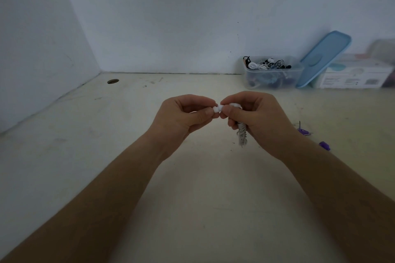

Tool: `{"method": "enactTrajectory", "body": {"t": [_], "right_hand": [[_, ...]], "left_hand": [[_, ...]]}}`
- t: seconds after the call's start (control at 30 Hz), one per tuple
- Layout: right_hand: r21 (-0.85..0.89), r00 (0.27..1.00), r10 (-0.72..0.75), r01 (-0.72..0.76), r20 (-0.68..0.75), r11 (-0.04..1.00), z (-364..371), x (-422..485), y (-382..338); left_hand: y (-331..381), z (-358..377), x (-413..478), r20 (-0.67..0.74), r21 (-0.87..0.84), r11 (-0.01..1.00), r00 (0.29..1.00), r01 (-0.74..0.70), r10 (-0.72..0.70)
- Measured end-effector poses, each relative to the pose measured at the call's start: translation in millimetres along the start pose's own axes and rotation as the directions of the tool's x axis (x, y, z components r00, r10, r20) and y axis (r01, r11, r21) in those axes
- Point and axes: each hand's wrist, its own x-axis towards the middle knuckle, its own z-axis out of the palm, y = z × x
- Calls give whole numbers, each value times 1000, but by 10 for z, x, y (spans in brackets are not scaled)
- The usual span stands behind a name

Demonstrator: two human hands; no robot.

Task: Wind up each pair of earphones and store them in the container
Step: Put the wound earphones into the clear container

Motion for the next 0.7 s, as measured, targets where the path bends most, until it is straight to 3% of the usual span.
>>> {"method": "enactTrajectory", "body": {"t": [0.7], "right_hand": [[113, 995, 52, -62, 88, 992, -13, 0, 7]], "left_hand": [[-63, 1, 6, 20, -27, 999, 999, 29, -28]]}}
